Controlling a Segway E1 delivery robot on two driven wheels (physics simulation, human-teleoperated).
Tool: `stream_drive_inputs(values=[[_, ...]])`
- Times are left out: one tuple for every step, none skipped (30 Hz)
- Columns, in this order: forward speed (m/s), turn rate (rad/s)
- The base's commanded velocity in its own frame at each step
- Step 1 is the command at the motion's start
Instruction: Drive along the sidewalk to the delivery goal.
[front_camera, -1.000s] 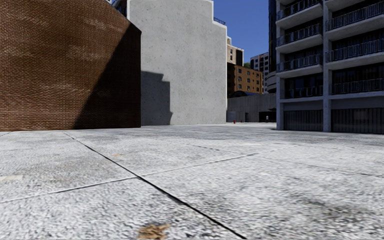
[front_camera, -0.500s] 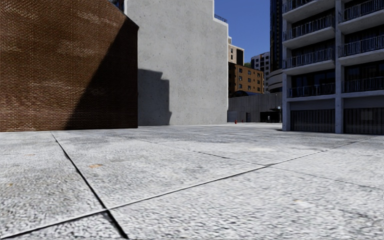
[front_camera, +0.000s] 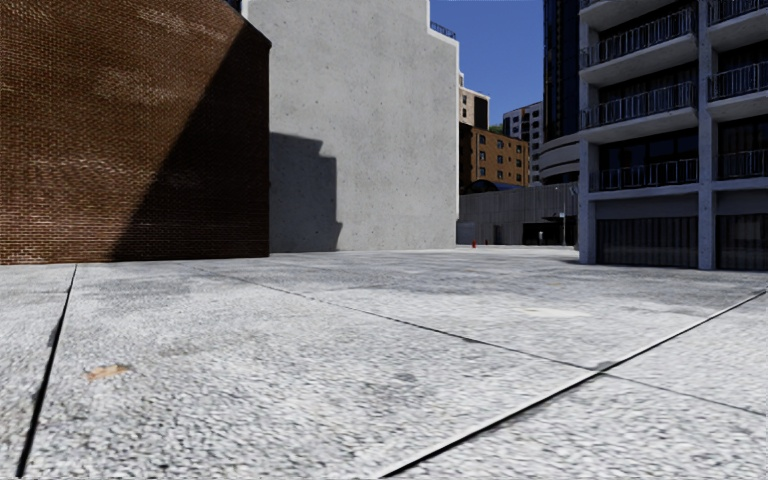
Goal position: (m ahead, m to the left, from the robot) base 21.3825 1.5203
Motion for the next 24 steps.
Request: stream_drive_inputs(values=[[2.00,0.00],[1.99,0.00],[1.98,0.00],[1.98,0.00],[2.00,0.00],[2.00,0.00],[2.00,0.00],[2.00,0.00],[2.00,0.00],[2.00,0.00],[2.00,0.00],[2.00,0.00],[2.00,0.00],[2.00,0.00],[2.00,0.00],[2.00,0.00],[2.00,0.00],[2.00,0.00],[2.00,0.00],[2.00,0.00],[2.00,0.00],[2.00,0.00],[2.00,0.00],[2.00,0.00]])
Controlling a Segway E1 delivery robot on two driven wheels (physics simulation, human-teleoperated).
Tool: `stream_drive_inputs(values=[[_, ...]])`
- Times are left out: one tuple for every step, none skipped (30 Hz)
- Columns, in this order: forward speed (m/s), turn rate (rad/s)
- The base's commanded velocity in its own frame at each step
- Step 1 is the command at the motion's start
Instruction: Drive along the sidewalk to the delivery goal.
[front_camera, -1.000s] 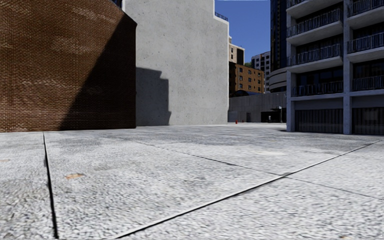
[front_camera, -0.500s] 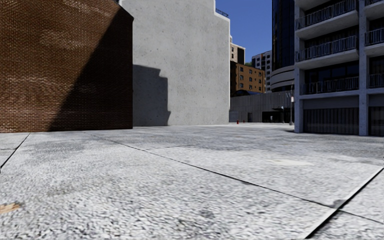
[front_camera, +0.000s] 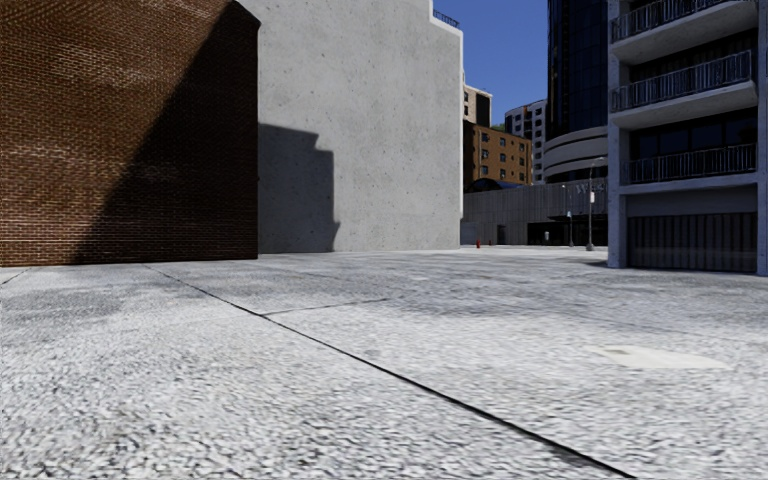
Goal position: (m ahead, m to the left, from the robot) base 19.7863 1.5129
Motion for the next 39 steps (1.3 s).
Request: stream_drive_inputs(values=[[2.00,0.00],[2.00,0.00],[2.00,0.00],[2.00,0.00],[2.00,0.00],[2.00,0.00],[2.00,0.00],[2.00,0.00],[2.00,0.00],[2.00,0.00],[2.00,0.00],[2.00,0.00],[2.00,0.00],[2.00,0.00],[2.00,0.00],[2.00,0.00],[2.00,0.00],[2.00,0.00],[2.00,0.00],[2.00,0.00],[2.00,0.00],[2.00,0.00],[2.00,0.00],[2.00,0.00],[2.00,0.00],[2.00,0.00],[2.00,0.00],[2.00,0.00],[2.00,0.00],[2.00,0.00],[2.00,0.00],[2.00,0.00],[2.00,0.00],[2.00,0.00],[2.00,0.00],[2.00,0.00],[2.00,0.00],[2.00,0.00],[2.00,0.00]])
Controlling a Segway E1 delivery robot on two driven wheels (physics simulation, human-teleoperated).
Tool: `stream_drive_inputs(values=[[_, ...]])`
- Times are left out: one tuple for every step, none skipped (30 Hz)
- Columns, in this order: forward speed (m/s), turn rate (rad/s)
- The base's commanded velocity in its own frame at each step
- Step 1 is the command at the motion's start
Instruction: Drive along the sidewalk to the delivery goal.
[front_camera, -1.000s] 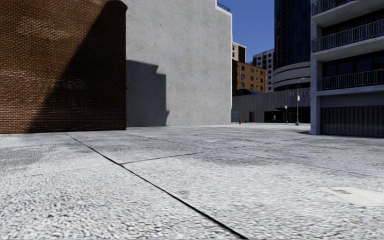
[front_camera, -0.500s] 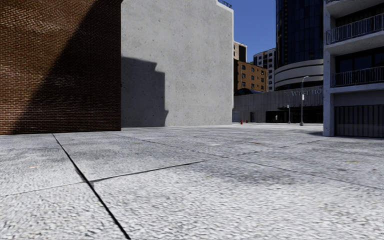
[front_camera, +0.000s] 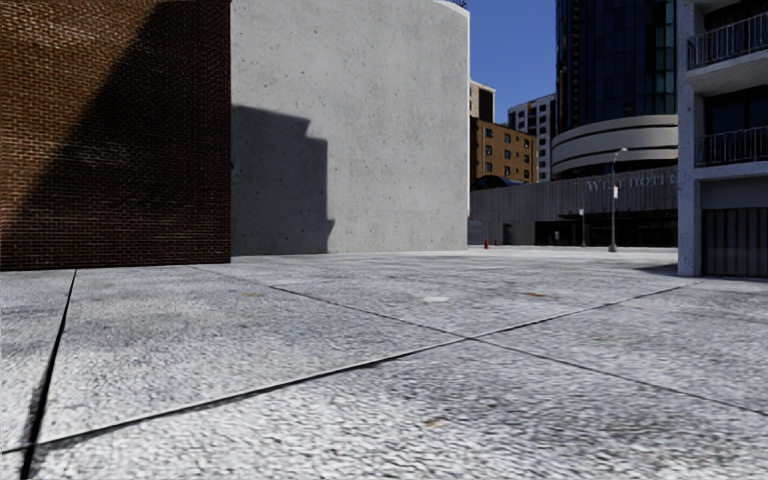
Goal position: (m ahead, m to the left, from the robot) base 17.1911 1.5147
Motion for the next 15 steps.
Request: stream_drive_inputs(values=[[2.00,0.00],[2.00,0.00],[2.00,0.00],[2.00,0.00],[2.00,0.00],[2.00,0.00],[2.00,0.00],[2.00,0.00],[2.00,0.00],[2.00,0.00],[2.00,0.00],[2.00,0.00],[2.00,0.00],[2.00,0.00],[2.00,0.00]])
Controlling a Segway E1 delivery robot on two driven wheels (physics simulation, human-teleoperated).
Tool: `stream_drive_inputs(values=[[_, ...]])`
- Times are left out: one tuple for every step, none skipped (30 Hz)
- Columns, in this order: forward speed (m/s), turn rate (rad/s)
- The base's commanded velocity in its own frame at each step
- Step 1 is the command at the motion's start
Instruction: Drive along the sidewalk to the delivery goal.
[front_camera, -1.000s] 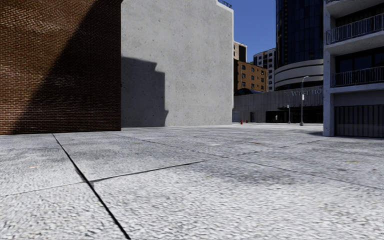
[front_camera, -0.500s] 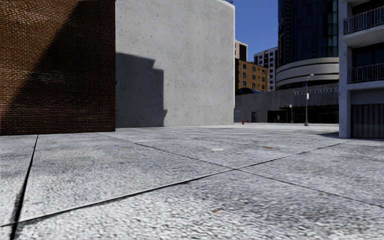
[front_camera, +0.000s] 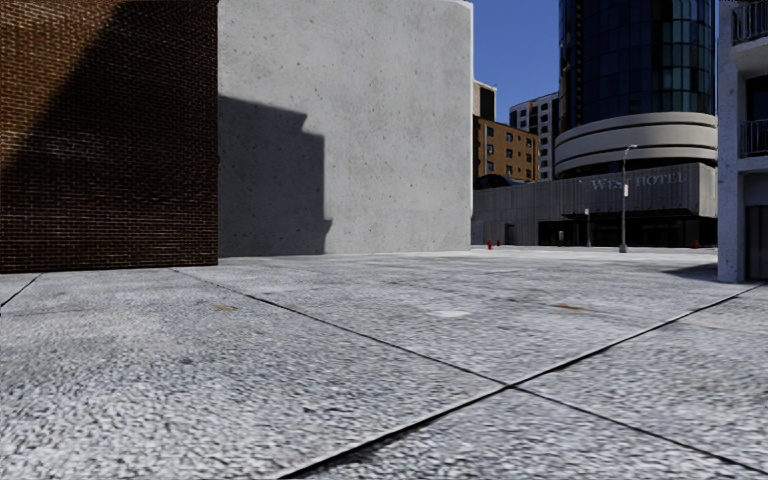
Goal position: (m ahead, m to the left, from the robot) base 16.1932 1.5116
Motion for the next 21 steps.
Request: stream_drive_inputs(values=[[2.00,0.00],[2.00,0.00],[2.00,0.00],[2.00,0.00],[2.00,0.00],[2.00,0.00],[2.00,0.00],[2.00,0.00],[2.00,0.00],[2.00,0.00],[2.00,-0.21],[2.00,-0.33],[2.00,-0.38],[2.00,-0.38],[2.00,-0.39],[2.00,-0.39],[2.00,-0.39],[2.00,-0.39],[2.00,-0.39],[2.00,-0.39],[2.00,-0.39]])
